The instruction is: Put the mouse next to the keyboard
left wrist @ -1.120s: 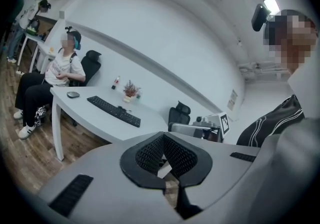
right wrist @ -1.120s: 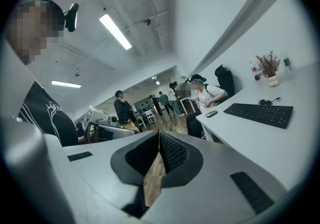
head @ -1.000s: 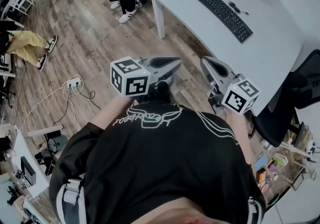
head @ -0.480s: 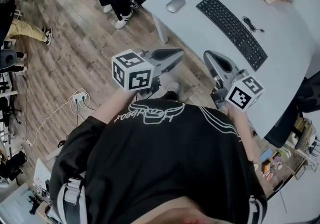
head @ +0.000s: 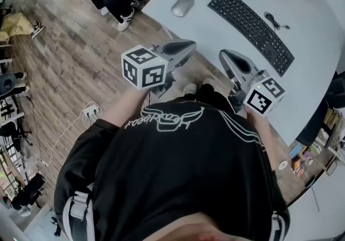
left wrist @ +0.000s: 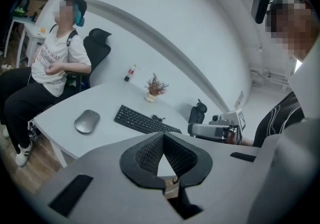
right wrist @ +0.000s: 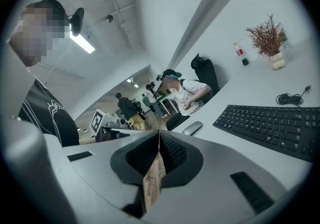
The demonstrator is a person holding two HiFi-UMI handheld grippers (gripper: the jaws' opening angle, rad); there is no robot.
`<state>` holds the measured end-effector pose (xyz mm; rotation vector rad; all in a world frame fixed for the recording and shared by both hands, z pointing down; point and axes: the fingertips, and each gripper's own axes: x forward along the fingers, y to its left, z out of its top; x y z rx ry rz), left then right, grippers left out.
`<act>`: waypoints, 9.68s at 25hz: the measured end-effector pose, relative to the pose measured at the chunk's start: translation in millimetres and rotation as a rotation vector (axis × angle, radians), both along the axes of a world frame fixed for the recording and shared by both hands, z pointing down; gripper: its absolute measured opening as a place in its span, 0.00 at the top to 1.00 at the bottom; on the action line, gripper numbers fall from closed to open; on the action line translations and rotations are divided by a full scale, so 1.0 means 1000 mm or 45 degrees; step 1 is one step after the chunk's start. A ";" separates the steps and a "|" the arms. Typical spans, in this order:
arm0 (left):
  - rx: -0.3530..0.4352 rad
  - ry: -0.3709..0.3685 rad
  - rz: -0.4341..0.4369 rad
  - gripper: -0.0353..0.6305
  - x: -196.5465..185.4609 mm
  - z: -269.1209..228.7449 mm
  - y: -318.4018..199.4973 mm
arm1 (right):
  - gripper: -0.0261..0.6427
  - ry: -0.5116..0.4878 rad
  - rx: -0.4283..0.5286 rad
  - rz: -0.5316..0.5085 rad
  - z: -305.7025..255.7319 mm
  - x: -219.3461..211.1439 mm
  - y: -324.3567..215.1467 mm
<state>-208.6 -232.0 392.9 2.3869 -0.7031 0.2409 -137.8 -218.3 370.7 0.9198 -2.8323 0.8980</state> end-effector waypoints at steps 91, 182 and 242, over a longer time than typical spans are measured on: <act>-0.076 -0.900 -0.108 0.50 -0.050 0.163 -0.200 | 0.95 -0.029 -0.350 0.013 0.102 0.054 -0.101; 0.134 -0.506 -0.002 0.50 0.427 0.060 0.104 | 0.95 0.003 -0.145 0.463 0.050 0.469 0.187; 0.315 -0.284 0.334 0.94 0.468 -0.011 0.207 | 0.95 0.106 0.030 0.467 0.018 0.487 0.254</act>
